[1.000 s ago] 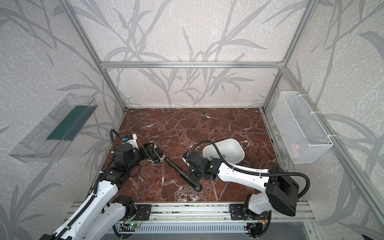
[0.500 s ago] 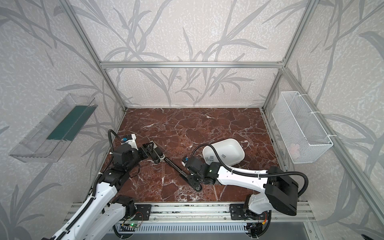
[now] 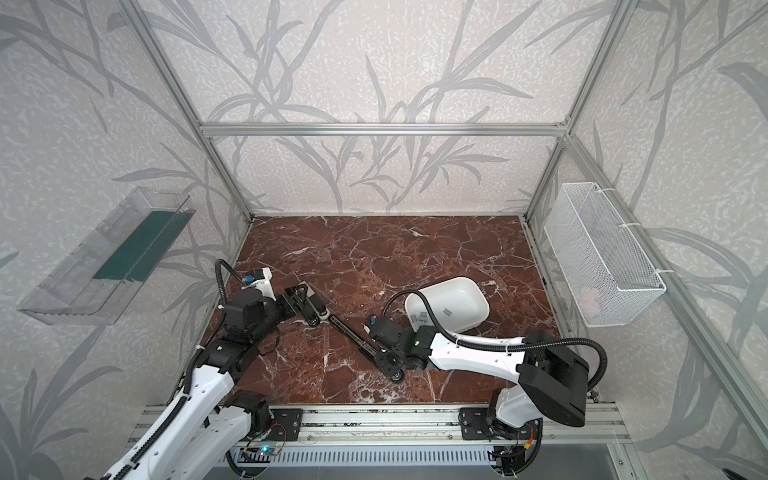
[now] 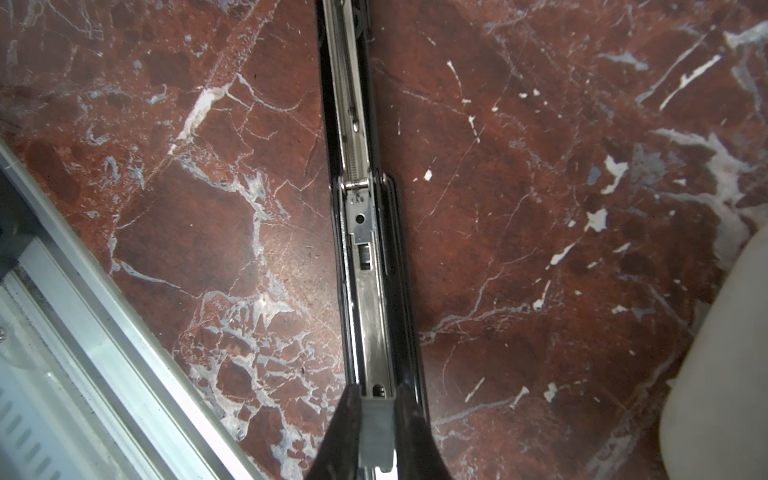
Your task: Load the staples into the stapler
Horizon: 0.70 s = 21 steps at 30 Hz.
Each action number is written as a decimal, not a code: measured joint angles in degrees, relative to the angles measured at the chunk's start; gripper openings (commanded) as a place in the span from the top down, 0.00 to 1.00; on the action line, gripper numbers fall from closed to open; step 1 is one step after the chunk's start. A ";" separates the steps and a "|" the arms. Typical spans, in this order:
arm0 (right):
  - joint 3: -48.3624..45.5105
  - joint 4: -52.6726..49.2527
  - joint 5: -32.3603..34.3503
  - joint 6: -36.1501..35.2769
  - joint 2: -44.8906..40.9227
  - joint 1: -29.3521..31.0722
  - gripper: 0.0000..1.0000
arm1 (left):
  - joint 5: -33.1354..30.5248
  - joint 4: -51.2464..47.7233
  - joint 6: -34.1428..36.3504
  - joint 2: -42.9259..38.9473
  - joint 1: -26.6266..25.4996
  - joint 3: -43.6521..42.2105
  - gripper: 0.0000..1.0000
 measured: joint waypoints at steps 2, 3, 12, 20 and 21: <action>0.00 0.02 0.00 0.00 0.42 0.00 0.83 | 0.00 0.00 0.00 -0.02 0.00 0.00 0.33; 0.00 0.02 0.02 0.00 0.55 0.00 0.83 | 0.00 0.00 0.00 -0.02 0.00 0.00 0.32; 0.00 0.42 0.24 0.02 1.62 0.28 0.84 | 0.11 0.00 0.00 -0.02 0.00 0.00 0.32; -0.13 0.74 0.33 -0.11 1.62 0.28 0.84 | 0.37 0.02 -0.07 0.02 0.00 -0.02 0.33; -0.15 0.79 0.35 -0.15 1.62 0.28 0.84 | 0.39 0.02 -0.15 0.02 0.00 -0.02 0.33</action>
